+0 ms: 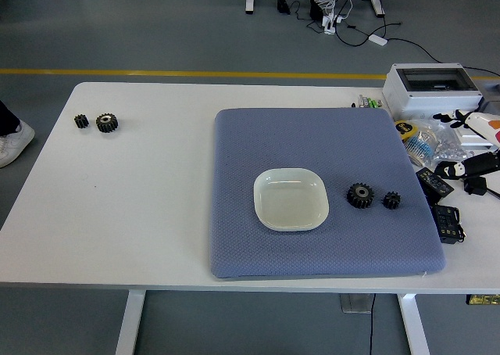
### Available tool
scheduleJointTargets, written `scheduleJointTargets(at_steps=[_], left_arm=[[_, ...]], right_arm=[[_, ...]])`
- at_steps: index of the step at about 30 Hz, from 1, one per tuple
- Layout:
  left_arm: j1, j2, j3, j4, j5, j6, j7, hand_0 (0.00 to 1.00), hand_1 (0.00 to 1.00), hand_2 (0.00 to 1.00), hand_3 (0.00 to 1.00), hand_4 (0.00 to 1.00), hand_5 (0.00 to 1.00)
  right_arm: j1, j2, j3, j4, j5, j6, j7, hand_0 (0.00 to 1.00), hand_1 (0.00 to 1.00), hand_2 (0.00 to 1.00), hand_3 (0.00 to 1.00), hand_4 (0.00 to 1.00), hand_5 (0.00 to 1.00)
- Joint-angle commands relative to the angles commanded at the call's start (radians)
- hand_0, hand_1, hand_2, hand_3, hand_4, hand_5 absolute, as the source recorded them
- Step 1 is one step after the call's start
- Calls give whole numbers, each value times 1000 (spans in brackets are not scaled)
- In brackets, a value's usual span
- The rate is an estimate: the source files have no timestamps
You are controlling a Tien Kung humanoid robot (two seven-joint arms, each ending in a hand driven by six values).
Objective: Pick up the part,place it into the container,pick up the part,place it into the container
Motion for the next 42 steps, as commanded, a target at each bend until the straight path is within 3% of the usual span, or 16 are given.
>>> scheduleJointTargets(at_steps=[6, 19, 27, 28, 29, 34, 35, 42], left_arm=[[1, 5, -2, 0, 2, 0, 0, 713, 692, 738, 615, 755, 689], [-11, 18, 9, 0, -9, -2, -2, 713, 692, 738, 614, 755, 691], [-11, 12, -2, 0, -4, -1, 1, 713, 692, 738, 614, 755, 692], [-11, 11, -4, 0, -2, 0, 1, 713, 692, 738, 614, 755, 692], [-11, 10, -5, 0, -2, 0, 2, 713, 692, 738, 614, 755, 695], [-17, 10, -2, 0, -5, 0, 2, 713, 692, 738, 614, 755, 695], [-18, 10, -1, 0, -7, -1, 1, 713, 692, 737, 614, 756, 696], [-17, 11, -1, 0, -7, 0, 2, 713, 692, 738, 614, 755, 695]], right_arm=[[43, 8, -99, -3, 26, 4, -12, 821, 788, 821, 826, 998, 217], [184, 75, -310, -113, 121, -2, 1, 782, 757, 788, 783, 998, 244], [209, 109, -375, -147, 120, -9, 5, 731, 725, 760, 749, 998, 245], [214, 115, -391, -156, 125, -13, 6, 731, 725, 760, 749, 998, 245], [217, 118, -402, -162, 130, -17, 6, 704, 701, 744, 685, 998, 246], [231, 136, -447, -203, 169, -49, 17, 704, 701, 744, 685, 998, 246], [232, 138, -450, -208, 171, -52, 18, 677, 682, 730, 629, 998, 240], [243, 155, -481, -254, 182, -77, 31, 656, 670, 721, 612, 998, 236]])
